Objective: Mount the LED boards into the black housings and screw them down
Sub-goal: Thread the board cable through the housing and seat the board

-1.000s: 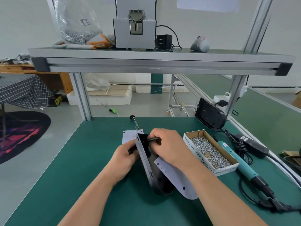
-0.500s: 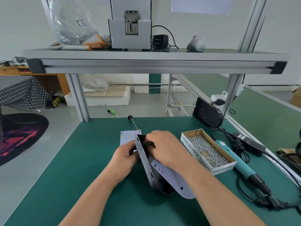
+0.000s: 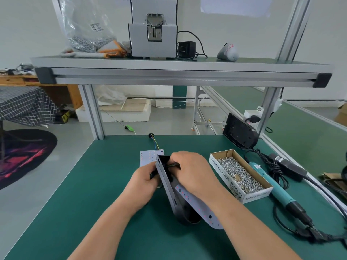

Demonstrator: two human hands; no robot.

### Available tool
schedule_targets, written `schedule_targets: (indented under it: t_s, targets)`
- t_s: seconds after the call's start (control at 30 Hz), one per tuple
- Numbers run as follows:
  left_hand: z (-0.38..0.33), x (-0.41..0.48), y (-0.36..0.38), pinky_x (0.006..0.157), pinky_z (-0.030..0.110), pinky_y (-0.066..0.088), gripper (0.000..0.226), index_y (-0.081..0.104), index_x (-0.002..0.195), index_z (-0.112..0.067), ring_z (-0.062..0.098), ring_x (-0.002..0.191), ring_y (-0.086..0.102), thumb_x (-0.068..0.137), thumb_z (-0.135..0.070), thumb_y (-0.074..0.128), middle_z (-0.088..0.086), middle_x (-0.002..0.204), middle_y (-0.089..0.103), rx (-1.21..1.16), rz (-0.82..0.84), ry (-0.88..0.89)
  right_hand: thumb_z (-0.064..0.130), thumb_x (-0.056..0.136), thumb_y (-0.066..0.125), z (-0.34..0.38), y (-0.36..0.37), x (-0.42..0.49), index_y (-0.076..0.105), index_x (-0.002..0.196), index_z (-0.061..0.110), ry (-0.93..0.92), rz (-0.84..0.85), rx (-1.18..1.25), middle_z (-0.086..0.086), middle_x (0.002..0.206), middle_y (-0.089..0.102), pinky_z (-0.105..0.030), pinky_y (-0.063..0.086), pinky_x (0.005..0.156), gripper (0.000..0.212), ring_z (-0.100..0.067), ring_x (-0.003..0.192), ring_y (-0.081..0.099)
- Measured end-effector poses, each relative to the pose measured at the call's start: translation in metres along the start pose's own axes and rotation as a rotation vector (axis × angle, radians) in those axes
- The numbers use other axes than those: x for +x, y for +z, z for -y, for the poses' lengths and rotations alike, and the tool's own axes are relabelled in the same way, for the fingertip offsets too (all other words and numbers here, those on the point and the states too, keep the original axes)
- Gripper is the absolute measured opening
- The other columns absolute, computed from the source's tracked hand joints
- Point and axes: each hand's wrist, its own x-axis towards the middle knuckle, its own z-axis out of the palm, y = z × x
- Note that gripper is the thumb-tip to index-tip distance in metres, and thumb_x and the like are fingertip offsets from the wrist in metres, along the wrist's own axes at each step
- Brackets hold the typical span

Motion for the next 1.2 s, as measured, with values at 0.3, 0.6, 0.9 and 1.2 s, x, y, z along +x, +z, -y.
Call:
schedule_targets:
  t_s: [0.3,0.6,0.9,1.2]
  targets:
    - [-0.002,0.004,0.003,0.08,0.043,0.064,0.038,0.072,0.109,-0.042,0.026,0.081,0.07,0.087,-0.021,0.049,0.002,0.094,0.077,0.077,-0.027,-0.006,0.009,0.097,0.061,-0.006,0.0,-0.001,0.079,0.11,0.017,-0.022,0.097,0.118,-0.004,0.103,0.066,-0.041,0.049,0.088,0.023,-0.021,0.098,0.063]
    - [-0.009,-0.002,0.001,0.085,0.029,0.061,0.036,0.072,0.105,-0.045,0.004,0.095,0.073,0.088,-0.023,0.048,-0.016,0.099,0.079,0.089,-0.007,0.003,0.029,0.092,0.075,-0.01,0.012,-0.001,0.076,0.094,0.028,0.079,-0.078,0.16,0.009,0.087,0.064,-0.039,0.05,0.078,0.003,-0.01,0.083,0.061]
    - [-0.023,-0.008,0.006,0.056,0.016,0.051,0.036,0.07,0.093,-0.048,-0.003,0.064,0.062,0.086,-0.023,0.046,-0.019,0.08,0.074,0.052,-0.023,0.013,0.029,0.093,0.056,-0.011,0.007,-0.003,0.073,0.102,0.024,0.057,0.148,0.18,0.004,0.101,0.061,-0.043,0.049,0.09,0.02,-0.016,0.1,0.055]
    - [-0.022,-0.006,0.009,0.078,0.019,0.058,0.04,0.069,0.104,-0.05,0.005,0.094,0.073,0.086,-0.021,0.046,-0.019,0.098,0.078,0.124,0.01,0.001,0.017,0.095,0.054,-0.014,0.004,0.0,0.074,0.122,0.038,0.114,0.256,0.088,0.002,0.107,0.056,-0.046,0.032,0.108,0.04,-0.024,0.114,0.039]
